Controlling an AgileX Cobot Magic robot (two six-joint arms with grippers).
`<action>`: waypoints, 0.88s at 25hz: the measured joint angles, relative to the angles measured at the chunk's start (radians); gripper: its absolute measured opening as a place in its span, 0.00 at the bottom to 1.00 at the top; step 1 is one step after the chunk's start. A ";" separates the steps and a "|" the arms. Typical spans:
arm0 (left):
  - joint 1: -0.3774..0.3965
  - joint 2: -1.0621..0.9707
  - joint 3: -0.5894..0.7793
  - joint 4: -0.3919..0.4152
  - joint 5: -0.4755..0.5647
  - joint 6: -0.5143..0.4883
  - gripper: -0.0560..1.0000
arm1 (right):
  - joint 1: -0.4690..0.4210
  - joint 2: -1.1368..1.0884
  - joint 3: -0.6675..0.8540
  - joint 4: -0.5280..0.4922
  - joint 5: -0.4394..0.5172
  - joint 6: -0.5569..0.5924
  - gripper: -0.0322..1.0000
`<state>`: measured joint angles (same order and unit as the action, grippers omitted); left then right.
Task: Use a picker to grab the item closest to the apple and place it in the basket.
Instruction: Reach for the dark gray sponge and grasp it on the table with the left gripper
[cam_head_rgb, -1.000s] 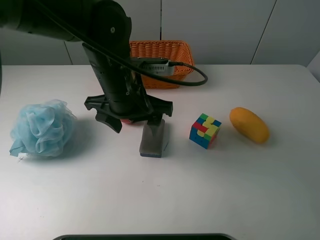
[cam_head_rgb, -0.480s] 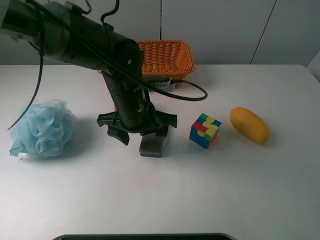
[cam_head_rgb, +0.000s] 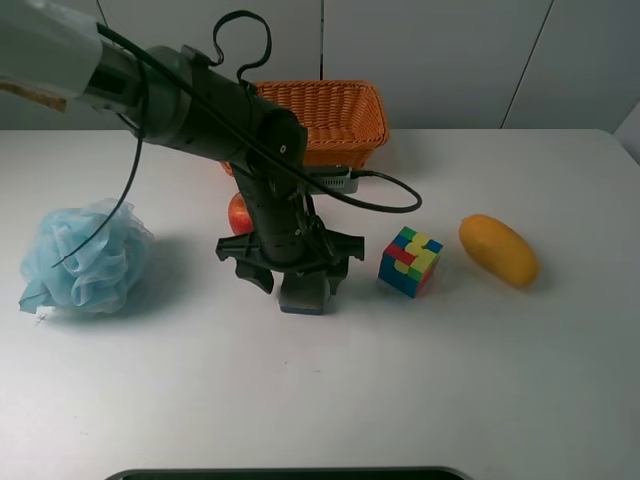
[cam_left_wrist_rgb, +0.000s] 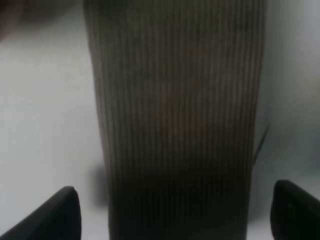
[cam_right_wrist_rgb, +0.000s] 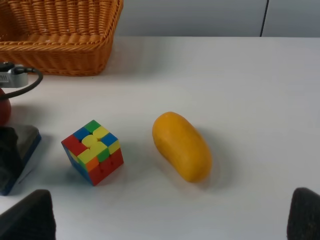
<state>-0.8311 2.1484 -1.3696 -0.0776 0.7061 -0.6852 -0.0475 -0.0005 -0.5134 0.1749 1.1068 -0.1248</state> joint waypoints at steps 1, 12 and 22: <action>0.000 0.002 0.000 0.000 -0.004 0.000 0.74 | 0.000 0.000 0.000 0.000 0.000 0.000 0.71; 0.000 0.009 -0.002 0.040 -0.014 -0.016 0.73 | 0.000 0.000 0.000 0.000 0.000 0.000 0.71; 0.000 0.022 -0.002 0.042 -0.032 -0.019 0.56 | 0.000 0.000 0.000 0.000 0.000 0.000 0.71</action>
<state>-0.8311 2.1703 -1.3711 -0.0357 0.6743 -0.7041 -0.0475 -0.0005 -0.5134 0.1749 1.1068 -0.1248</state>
